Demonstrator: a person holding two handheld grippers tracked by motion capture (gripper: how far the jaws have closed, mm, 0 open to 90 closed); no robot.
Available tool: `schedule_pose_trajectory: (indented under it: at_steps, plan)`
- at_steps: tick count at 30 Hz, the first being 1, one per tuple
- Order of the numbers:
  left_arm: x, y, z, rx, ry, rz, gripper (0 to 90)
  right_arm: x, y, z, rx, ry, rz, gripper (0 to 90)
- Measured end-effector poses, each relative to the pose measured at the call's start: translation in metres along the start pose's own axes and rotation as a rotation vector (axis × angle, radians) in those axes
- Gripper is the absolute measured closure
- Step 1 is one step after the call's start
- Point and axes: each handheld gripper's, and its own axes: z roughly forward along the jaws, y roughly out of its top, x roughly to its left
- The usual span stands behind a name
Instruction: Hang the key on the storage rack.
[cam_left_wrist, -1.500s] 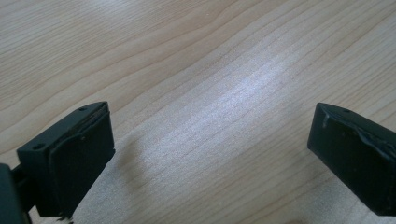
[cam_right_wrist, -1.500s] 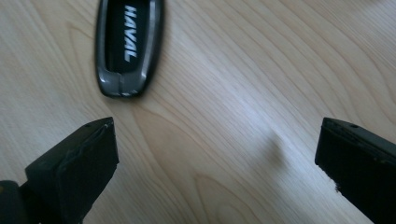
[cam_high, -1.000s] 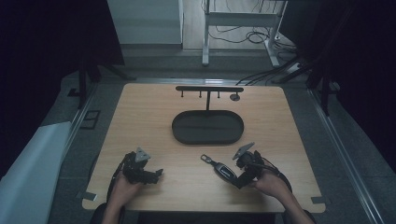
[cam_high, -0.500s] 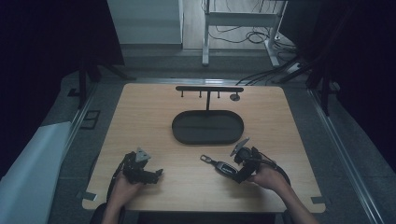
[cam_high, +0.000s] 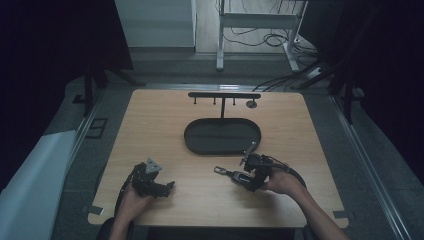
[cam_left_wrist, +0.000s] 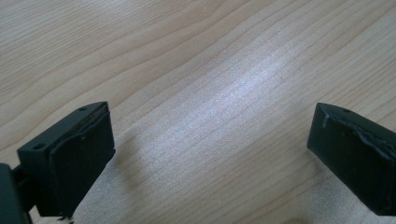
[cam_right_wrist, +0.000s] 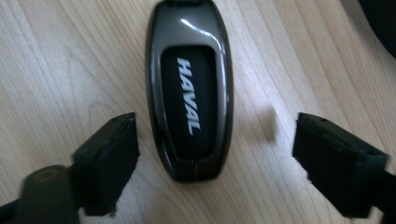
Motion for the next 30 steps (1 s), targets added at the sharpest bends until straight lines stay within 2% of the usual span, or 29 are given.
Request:
schedule_pose_trajectory:
  at_steps: [6, 11, 24, 30]
  plan:
    - [0.0, 0.0, 0.0, 0.004, -0.002, 0.002, 0.9, 0.006, 0.019, 0.004, 0.065, 0.021, -0.053, 34.6]
    - [-0.001, 0.0, 0.001, 0.007, 0.002, 0.008, 0.9, 0.008, 0.03, 0.007, 0.113, 0.032, -0.068, 44.0]
    - [-0.002, 0.001, 0.001, 0.012, 0.001, 0.011, 1.0, 0.007, 0.041, 0.01, 0.172, 0.027, -0.086, 48.6]
    - [-0.002, 0.001, 0.001, 0.012, 0.001, 0.012, 1.0, 0.006, 0.041, 0.009, 0.174, 0.035, -0.065, 48.8]
